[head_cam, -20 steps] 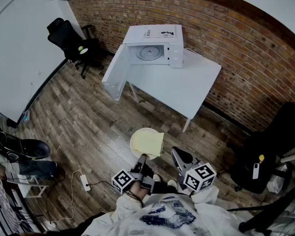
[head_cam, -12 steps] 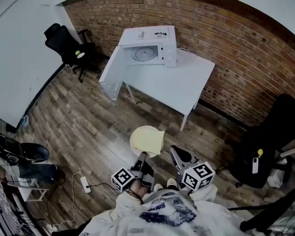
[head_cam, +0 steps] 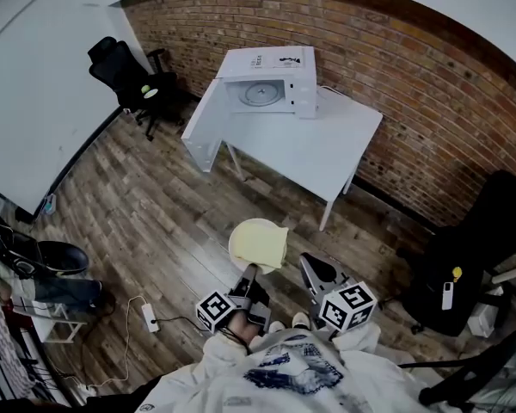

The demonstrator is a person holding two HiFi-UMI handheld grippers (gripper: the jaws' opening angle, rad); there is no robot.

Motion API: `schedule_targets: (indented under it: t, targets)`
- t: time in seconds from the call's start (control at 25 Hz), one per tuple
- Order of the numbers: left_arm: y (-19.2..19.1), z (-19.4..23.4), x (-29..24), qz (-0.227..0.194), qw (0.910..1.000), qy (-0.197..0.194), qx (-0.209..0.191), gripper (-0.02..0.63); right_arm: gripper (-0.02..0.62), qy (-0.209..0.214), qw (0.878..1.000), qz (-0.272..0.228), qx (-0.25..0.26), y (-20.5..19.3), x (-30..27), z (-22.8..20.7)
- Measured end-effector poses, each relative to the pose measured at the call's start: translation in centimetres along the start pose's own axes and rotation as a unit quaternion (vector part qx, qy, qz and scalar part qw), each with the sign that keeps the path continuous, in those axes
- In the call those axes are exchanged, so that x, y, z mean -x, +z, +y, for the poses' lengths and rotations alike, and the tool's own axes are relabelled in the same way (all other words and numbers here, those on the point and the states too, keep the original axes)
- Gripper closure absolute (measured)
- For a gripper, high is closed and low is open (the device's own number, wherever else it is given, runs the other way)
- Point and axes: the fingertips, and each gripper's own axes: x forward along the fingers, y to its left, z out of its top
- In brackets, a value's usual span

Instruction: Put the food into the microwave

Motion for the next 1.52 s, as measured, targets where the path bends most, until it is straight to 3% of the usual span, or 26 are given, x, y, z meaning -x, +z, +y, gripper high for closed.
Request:
schedule_targets:
  t: [0.28,0.68,1.0,1.24,1.52]
  targets:
    - [-1.0,-1.4,-0.7,-0.022,0.9994,-0.026,0.003,0.587,0.581,0.013,1.0,0.005,-0.008,0.0,1.0,-1.6]
    - [-0.9,0.0,-1.9,-0.03,0.9995,-0.002,0.005,0.588,0.58,0.017,1.0,0.015,-0.02,-0.2,0.0,-3.6]
    - [1.2,-0.4,-6.7,-0.009,0.9999,-0.002,0.004,0.588,0.58,-0.006,0.999,0.029,-0.018,0.6,-3.3,-6.1]
    - [4.2,-0.4,-10.9,0.004,1.0,-0.005,0.005,0.588,0.581,-0.02,0.999,0.03,-0.021,1.7,-7.6,-8.1]
    - [11.3,-1.3,-15.8,0.006,0.9999,-0.009,0.004,0.588,0.58,-0.028,0.999,0.028,-0.014,4.2,-15.3,-8.8]
